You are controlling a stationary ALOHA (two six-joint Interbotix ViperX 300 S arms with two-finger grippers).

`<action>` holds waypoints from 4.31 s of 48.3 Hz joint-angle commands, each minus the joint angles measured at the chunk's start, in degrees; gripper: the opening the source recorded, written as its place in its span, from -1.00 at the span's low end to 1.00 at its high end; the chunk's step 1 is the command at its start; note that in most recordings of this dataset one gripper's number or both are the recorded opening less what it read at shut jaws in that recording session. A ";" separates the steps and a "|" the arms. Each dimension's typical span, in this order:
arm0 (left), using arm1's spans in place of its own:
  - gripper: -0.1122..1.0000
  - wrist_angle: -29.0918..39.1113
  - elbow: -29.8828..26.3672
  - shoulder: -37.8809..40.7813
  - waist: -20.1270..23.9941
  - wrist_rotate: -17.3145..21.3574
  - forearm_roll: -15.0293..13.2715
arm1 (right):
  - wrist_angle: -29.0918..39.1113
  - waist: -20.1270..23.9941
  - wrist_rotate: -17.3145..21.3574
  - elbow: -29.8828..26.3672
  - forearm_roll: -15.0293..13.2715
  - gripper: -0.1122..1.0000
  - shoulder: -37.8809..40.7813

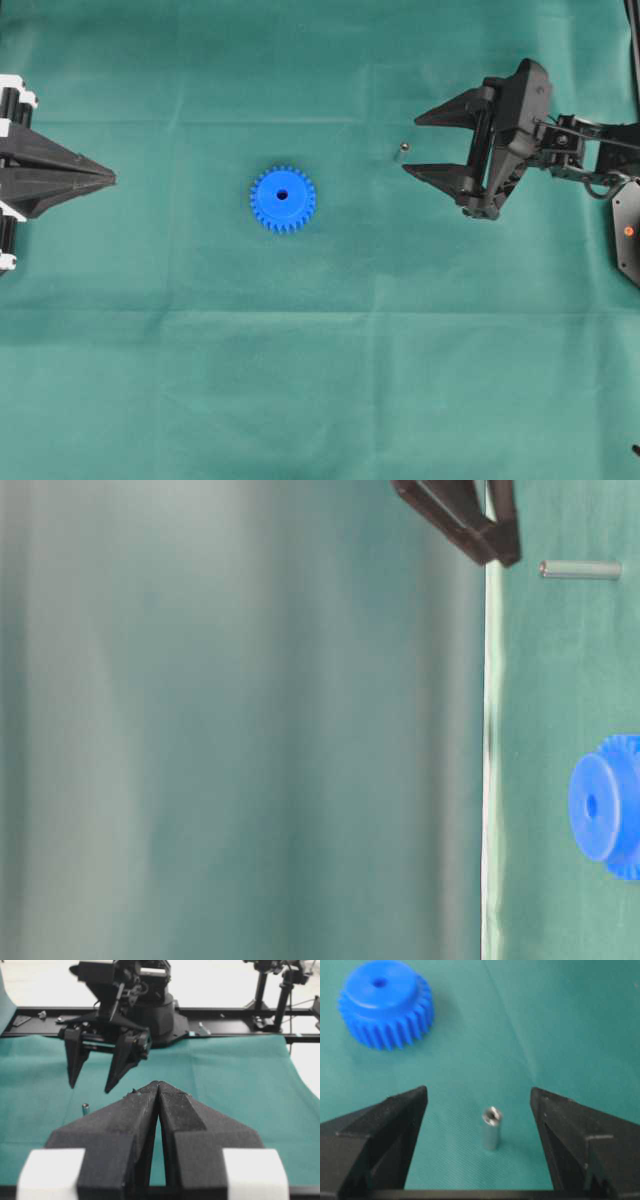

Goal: Insert the shaft placed at a random location into the center hole of the medium gear at another random location.
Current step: 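Lower the right gripper around the silver shaft and close on it, then lift the shaft and carry it left over the blue gear's center hole, then align the shaft over the gear hole and lower it into the hole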

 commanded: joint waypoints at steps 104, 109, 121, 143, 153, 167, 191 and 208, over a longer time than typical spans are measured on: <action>-0.79 0.62 -0.88 0.62 0.09 -0.18 0.18 | 16.88 0.26 0.44 -8.09 1.58 -0.55 -5.80; -0.79 0.62 -0.88 0.62 0.00 -0.18 0.18 | 16.88 0.35 0.44 -8.09 1.58 -0.55 -5.89; -0.79 0.62 -0.97 0.62 0.09 -0.18 0.18 | 15.56 2.46 0.97 -9.93 1.58 -0.55 -4.22; -0.79 0.70 -0.97 0.70 0.00 -0.18 0.18 | 16.88 7.82 1.05 -23.73 1.67 -0.55 6.06; -0.79 0.70 -0.88 0.79 0.09 -0.18 0.18 | 18.11 9.49 1.05 -29.18 1.58 -0.55 9.84; -0.79 0.62 -0.88 0.70 0.09 -0.18 0.18 | 18.37 10.81 1.05 -32.52 1.58 -0.55 12.30; -0.80 0.70 -0.88 0.70 0.00 -0.18 0.18 | 18.11 10.81 1.05 -33.13 1.58 -0.55 14.06; -0.79 0.70 -0.88 0.79 0.00 -0.18 0.18 | 18.02 10.81 1.05 -33.49 2.81 -0.55 17.14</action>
